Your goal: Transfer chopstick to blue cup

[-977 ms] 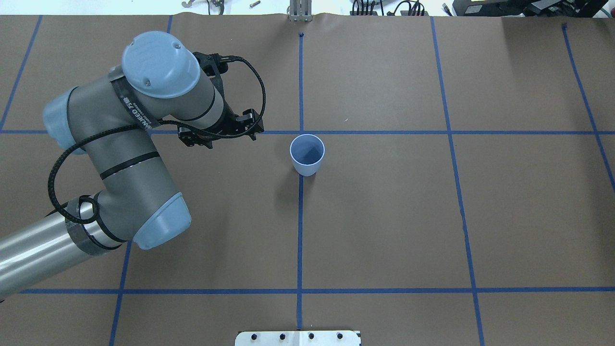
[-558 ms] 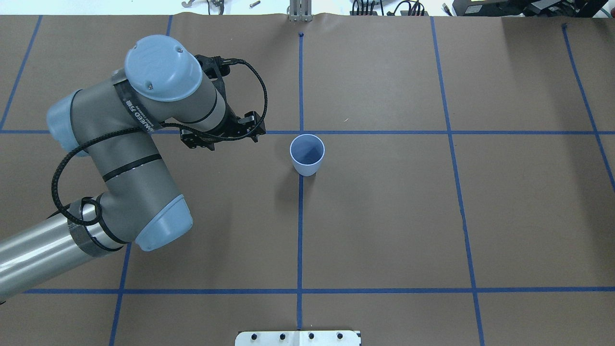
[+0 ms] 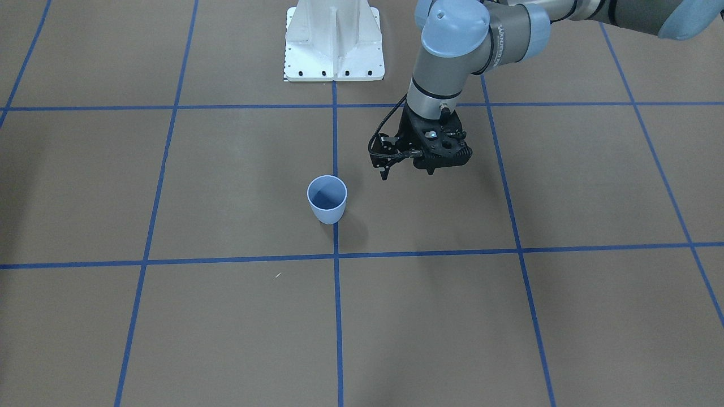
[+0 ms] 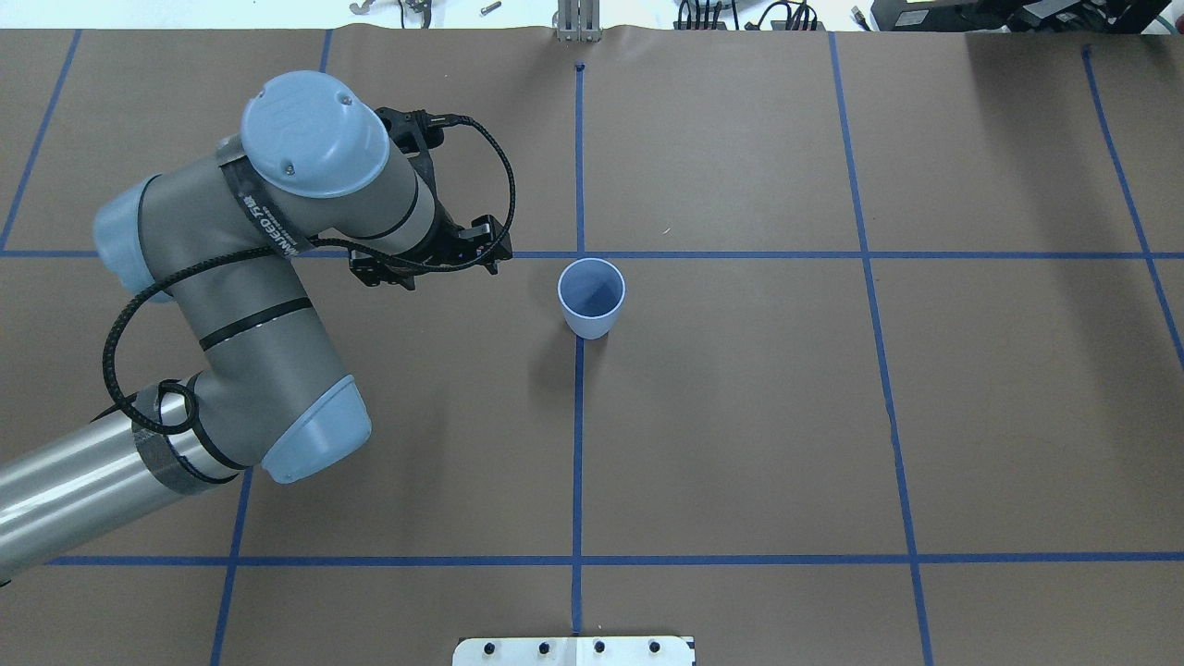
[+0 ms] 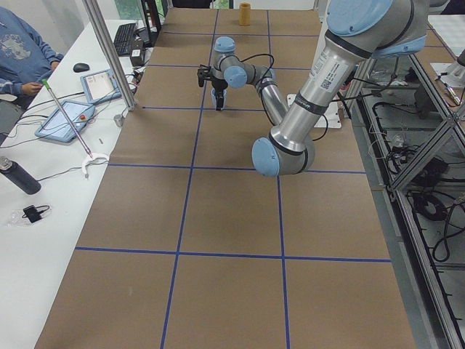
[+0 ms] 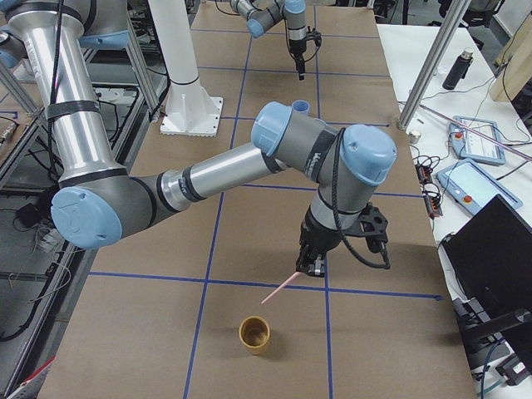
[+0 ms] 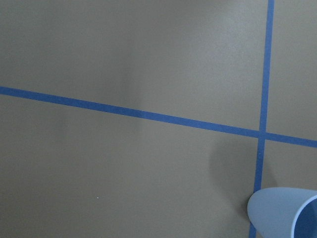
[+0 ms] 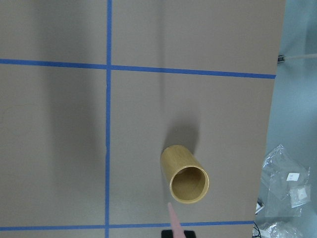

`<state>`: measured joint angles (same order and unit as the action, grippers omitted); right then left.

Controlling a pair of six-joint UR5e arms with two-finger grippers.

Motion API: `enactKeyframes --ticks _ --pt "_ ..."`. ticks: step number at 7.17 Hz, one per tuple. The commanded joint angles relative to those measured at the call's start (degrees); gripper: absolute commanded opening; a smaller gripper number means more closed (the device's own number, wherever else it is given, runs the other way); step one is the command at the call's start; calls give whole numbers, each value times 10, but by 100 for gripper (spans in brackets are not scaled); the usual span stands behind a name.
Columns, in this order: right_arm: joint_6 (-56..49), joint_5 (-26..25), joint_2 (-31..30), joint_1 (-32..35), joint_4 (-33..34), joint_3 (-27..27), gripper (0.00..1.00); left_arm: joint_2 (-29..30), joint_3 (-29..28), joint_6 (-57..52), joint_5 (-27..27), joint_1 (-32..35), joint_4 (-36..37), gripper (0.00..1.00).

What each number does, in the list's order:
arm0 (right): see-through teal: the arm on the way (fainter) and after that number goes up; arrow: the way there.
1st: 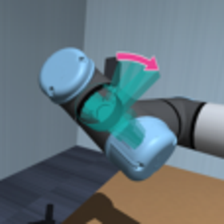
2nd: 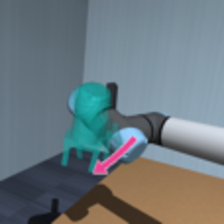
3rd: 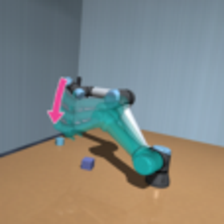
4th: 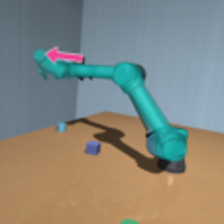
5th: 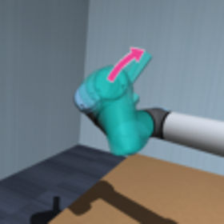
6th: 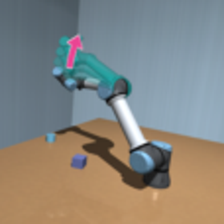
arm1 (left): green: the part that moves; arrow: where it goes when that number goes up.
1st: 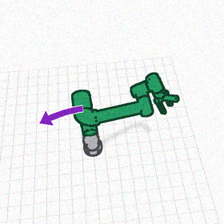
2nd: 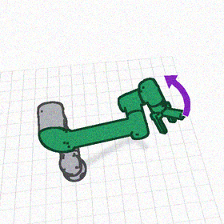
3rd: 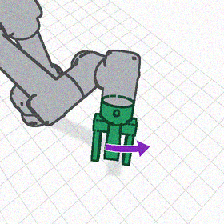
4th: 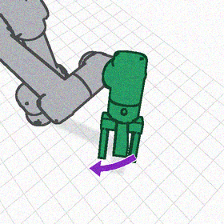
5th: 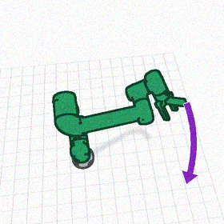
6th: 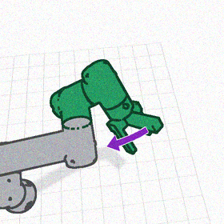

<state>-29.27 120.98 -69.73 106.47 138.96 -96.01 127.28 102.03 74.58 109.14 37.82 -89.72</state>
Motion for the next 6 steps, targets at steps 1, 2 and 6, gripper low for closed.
enactKeyframes --ticks 1,2,6 --pt "41 84 26 -42 35 -32 0 -38 38 -33 0 6 0 98" --pt "104 119 26 -85 33 -63 0 -54 51 -52 3 12 1 98" --pt "481 211 84 -251 -61 -150 0 -116 87 -136 21 63 1 98"
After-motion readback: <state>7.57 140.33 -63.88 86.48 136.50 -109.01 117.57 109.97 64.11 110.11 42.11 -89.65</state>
